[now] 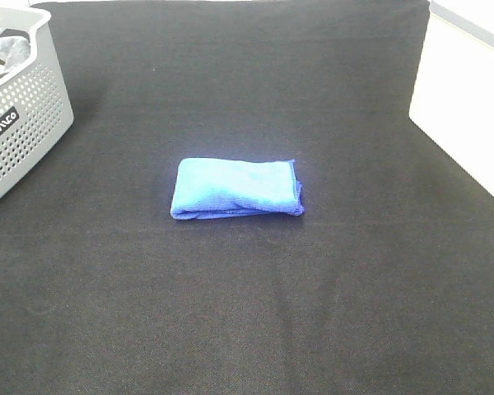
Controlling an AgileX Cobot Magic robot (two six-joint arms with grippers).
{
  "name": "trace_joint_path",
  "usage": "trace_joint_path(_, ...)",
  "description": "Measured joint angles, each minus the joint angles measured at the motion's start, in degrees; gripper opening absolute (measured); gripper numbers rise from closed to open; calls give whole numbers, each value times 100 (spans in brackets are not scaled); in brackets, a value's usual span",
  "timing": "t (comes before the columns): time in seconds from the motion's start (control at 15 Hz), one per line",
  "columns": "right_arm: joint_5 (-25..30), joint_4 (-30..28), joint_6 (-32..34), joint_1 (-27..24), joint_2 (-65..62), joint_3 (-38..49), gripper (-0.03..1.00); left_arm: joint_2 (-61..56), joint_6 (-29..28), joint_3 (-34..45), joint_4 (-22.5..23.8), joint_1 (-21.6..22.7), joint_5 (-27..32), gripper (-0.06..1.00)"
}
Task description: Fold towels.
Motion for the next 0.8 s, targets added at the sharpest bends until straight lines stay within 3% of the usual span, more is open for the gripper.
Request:
trace_joint_path(0.67,0,0,0,0,0,0,77,0,92,0,0,0,-6,71)
trace_joint_path(0.8,0,0,0,0,0,0,77,0,92,0,0,229,-6,71)
